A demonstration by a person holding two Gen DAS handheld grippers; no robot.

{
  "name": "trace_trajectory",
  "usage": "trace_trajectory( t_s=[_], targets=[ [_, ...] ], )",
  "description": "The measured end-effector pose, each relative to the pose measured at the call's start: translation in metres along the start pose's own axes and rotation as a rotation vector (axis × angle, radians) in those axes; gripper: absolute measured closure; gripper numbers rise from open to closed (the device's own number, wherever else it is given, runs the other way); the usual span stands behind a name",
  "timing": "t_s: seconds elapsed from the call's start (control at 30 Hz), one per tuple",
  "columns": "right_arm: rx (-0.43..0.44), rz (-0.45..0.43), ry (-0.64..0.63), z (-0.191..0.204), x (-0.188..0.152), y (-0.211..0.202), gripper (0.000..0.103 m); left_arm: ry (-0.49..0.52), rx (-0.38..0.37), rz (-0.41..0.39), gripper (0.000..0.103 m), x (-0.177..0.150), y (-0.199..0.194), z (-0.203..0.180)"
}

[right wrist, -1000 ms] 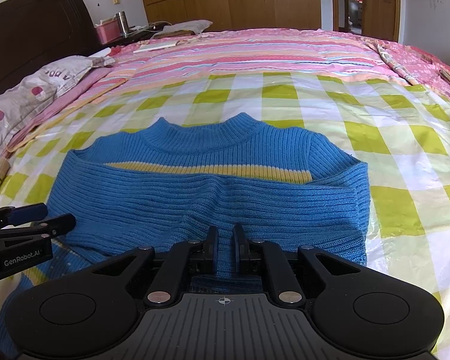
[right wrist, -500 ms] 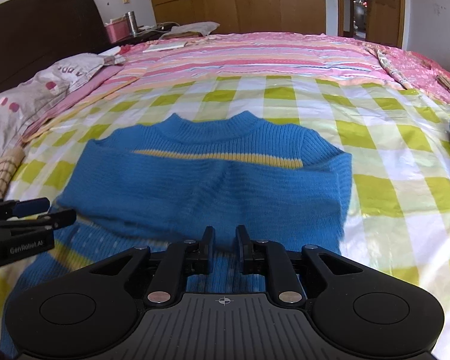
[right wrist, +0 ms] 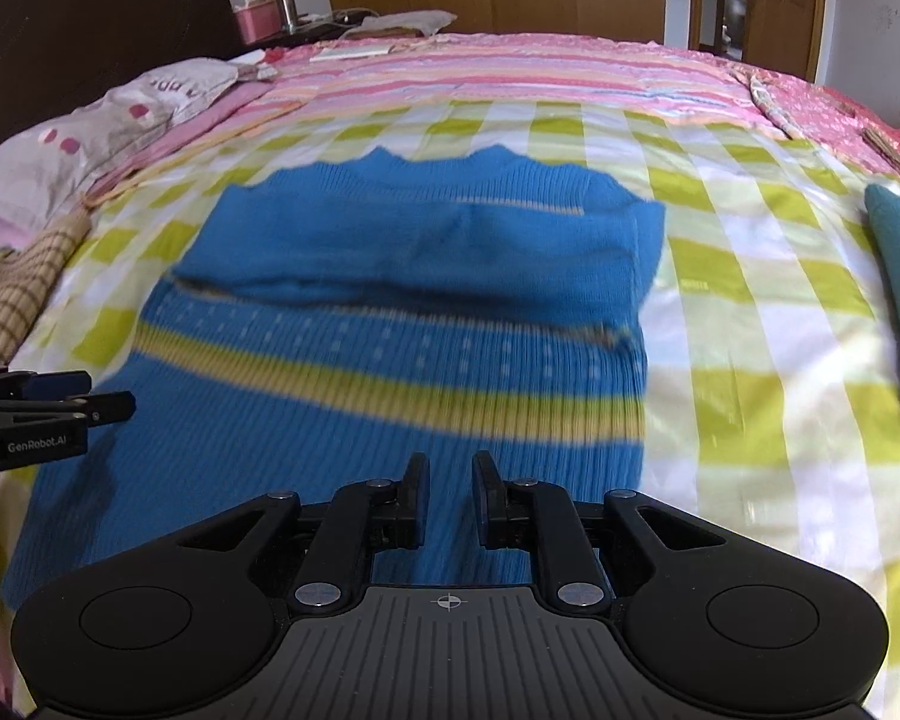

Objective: Fold small clothes
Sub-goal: 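Move both grippers to the hem of the blue sweater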

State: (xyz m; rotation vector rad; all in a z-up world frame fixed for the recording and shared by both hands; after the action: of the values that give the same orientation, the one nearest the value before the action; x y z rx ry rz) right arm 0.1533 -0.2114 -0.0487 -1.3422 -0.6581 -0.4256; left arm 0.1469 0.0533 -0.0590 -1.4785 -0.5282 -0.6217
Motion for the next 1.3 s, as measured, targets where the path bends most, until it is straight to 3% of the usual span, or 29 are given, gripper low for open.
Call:
trace_trajectory(
  t_s=[0.17,0.3,0.8,1.3],
  targets=[
    [-0.012,0.016,0.014,-0.007,-0.021,-0.019,0.086,-0.010,-0.024,0.021,0.050,-0.022,-0.017,0.007],
    [-0.031,0.037,0.040,-0.016,-0.040,-0.034,0.079,-0.027,-0.040,0.031,0.050,-0.038,-0.030,0.010],
    [-0.086,0.059,0.119,-0.035,-0.092,-0.067,0.071,-0.071,-0.025,0.039,0.049,-0.076,-0.062,0.020],
    [0.007,0.062,0.229,-0.041,-0.110,-0.073,0.070,-0.104,-0.046,0.057,0.050,-0.085,-0.067,0.019]
  ],
)
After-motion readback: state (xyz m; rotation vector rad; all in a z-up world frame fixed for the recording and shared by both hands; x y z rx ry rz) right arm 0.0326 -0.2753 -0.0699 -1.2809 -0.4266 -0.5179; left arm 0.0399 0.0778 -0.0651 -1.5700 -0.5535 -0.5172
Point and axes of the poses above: each gripper's, at about its wrist camera, not at the fingertips, and y roughly the way its jaws point, z to its left, x to its top, the point moved 8 cm from there along y, roughly the way its jaws point, and after that the axes turned 2 degrees about -z, right-handed, at the moved point
